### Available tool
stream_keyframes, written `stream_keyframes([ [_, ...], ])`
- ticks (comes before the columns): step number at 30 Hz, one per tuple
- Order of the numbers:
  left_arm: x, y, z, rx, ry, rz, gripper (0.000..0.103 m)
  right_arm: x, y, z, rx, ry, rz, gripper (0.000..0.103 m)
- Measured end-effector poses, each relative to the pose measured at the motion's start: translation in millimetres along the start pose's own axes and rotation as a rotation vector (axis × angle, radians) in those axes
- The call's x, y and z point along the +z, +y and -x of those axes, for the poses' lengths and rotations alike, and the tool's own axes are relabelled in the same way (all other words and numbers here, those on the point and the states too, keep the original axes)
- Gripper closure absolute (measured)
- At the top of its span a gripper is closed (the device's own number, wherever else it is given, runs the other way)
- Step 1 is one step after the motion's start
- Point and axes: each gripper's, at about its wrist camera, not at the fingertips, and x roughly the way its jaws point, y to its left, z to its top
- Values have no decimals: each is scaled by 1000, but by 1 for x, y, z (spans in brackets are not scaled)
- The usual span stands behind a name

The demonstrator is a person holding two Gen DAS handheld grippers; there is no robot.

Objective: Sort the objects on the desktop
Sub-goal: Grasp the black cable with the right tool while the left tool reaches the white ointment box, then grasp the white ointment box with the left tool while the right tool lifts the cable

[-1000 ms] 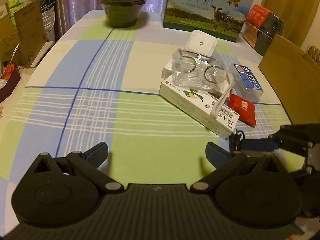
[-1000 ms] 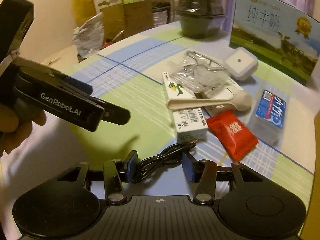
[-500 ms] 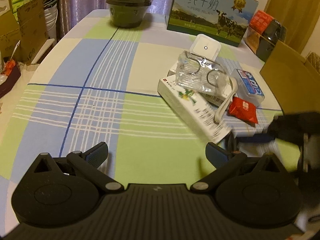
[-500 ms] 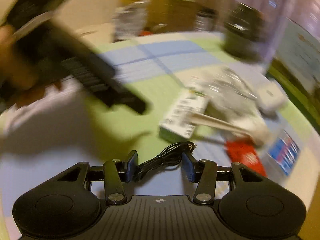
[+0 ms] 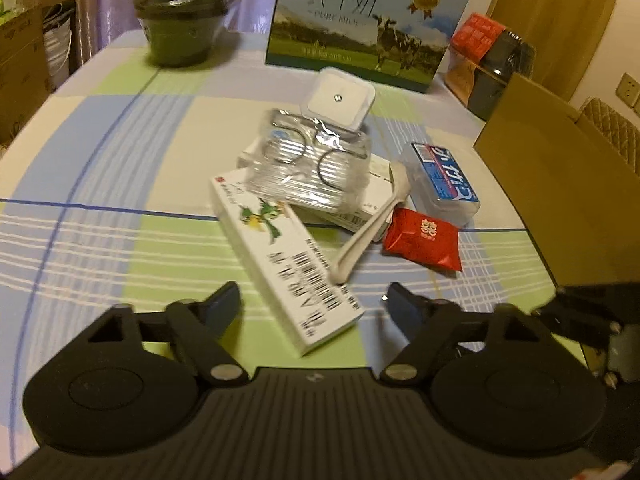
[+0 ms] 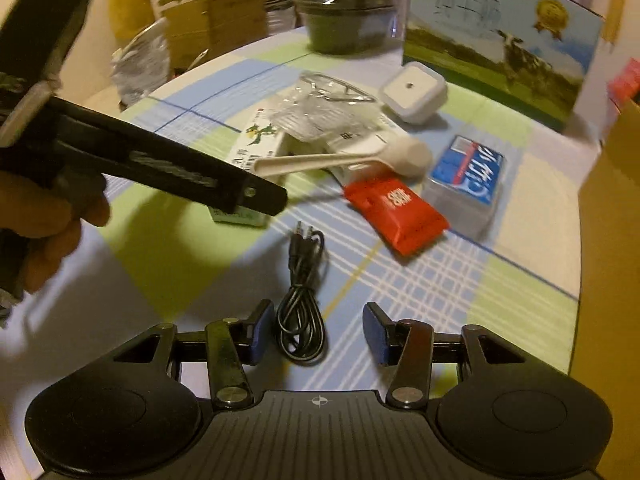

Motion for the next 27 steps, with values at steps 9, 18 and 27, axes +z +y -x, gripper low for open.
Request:
stream_keyframes([
  [9,-10,0,13,79,49,-31,65,3,16,-2,16,-29,38,79],
  [18,-53,-13,66,67,119,-131,70,-20,23,36,1,46,-245,82],
  [27,-85,-32,97,65,79,-217,51,-53,42,68,-48,8,-269,76],
])
